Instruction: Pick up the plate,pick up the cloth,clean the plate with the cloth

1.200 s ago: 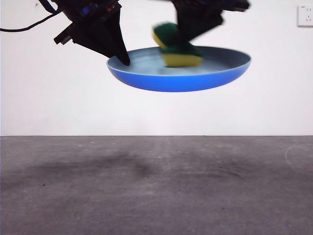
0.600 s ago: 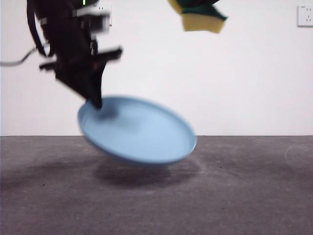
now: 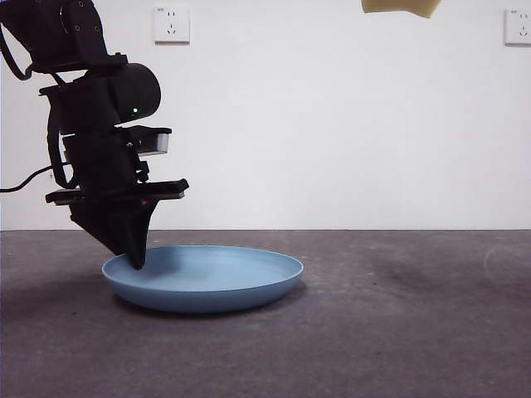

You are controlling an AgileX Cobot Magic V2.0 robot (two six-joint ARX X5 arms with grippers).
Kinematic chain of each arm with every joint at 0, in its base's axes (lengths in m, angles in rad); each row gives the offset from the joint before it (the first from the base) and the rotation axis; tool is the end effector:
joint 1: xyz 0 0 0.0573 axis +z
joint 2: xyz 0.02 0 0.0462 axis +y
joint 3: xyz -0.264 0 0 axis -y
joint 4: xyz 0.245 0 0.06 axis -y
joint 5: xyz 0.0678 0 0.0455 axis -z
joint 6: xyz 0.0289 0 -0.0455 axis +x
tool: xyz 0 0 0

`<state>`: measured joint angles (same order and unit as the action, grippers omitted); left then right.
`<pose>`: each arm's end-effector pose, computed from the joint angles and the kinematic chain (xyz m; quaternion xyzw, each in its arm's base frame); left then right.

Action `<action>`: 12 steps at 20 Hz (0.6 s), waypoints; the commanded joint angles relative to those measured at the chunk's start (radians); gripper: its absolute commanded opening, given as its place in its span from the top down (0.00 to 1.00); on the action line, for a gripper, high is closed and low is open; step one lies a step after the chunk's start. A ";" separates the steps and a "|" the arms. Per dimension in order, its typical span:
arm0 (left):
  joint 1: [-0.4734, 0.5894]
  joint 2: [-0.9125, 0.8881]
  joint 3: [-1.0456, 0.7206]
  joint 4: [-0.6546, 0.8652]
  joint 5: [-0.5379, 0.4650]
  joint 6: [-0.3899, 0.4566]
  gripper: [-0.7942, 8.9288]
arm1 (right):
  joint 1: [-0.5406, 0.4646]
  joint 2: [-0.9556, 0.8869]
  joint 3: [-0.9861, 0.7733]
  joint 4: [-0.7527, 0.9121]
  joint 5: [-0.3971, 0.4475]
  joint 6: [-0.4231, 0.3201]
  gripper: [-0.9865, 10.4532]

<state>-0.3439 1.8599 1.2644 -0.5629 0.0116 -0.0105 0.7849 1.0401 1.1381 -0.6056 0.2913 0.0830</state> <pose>0.3487 -0.1252 0.1802 0.0862 0.5406 -0.1451 0.8242 0.1529 0.1410 0.3685 -0.0896 0.2252 0.2273 0.9432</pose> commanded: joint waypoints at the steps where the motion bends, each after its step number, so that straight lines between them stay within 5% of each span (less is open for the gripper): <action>1: 0.004 0.015 -0.002 -0.008 0.007 0.005 0.61 | -0.002 0.017 -0.009 0.005 0.005 0.019 0.93; 6: -0.035 -0.067 -0.002 -0.026 0.023 -0.023 0.61 | -0.072 0.105 -0.009 0.005 0.001 0.112 0.93; 12: -0.095 -0.370 -0.002 -0.038 0.023 -0.023 0.62 | -0.161 0.333 -0.009 0.006 -0.006 0.158 0.93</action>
<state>-0.4362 1.5040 1.2640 -0.5983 0.0345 -0.0265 0.6258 1.3602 1.1381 -0.6044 0.2859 0.2119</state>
